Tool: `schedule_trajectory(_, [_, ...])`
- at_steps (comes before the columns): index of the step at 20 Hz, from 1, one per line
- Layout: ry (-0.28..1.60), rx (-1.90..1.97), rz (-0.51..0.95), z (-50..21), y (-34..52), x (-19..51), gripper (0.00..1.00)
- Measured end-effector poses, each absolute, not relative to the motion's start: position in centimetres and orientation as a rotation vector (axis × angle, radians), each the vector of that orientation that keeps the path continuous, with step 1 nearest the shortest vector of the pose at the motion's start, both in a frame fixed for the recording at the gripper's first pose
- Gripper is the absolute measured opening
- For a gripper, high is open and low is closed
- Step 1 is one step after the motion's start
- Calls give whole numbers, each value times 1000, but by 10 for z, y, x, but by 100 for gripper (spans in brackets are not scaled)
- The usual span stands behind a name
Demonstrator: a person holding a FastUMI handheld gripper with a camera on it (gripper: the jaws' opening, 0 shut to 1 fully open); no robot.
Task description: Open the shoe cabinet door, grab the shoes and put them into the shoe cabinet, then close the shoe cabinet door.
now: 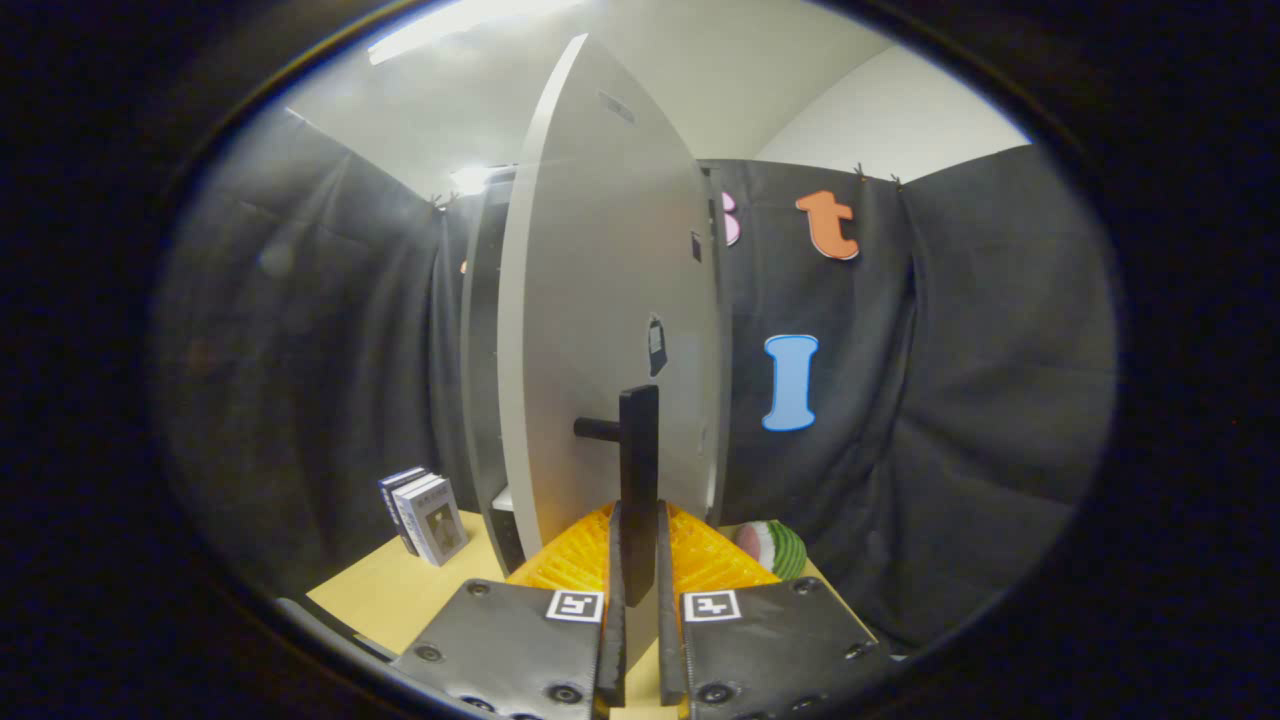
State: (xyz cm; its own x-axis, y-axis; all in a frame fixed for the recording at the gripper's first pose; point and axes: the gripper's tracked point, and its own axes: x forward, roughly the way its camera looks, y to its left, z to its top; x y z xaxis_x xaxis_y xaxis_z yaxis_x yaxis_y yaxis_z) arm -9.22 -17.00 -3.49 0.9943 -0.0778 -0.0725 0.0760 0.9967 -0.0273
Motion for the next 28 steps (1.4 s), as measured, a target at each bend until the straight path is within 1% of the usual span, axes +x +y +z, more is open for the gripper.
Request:
schedule_trajectory(4, [65,-35,-140,-32,-211,-107,14])
schedule_trajectory(7, [63,-22,-217,-32,-248,-117,14])
schedule_trajectory(11, [62,-40,-297,-30,-295,-130,8])
schedule_trajectory(13, [58,-41,-318,-27,-312,-134,6])
schedule_trajectory(19, [56,-44,-383,-28,-346,-153,7])
schedule_trajectory(23, [91,-21,-336,-56,-334,-163,6])
schedule_trajectory(28, [82,-44,-196,-81,-284,-167,6])
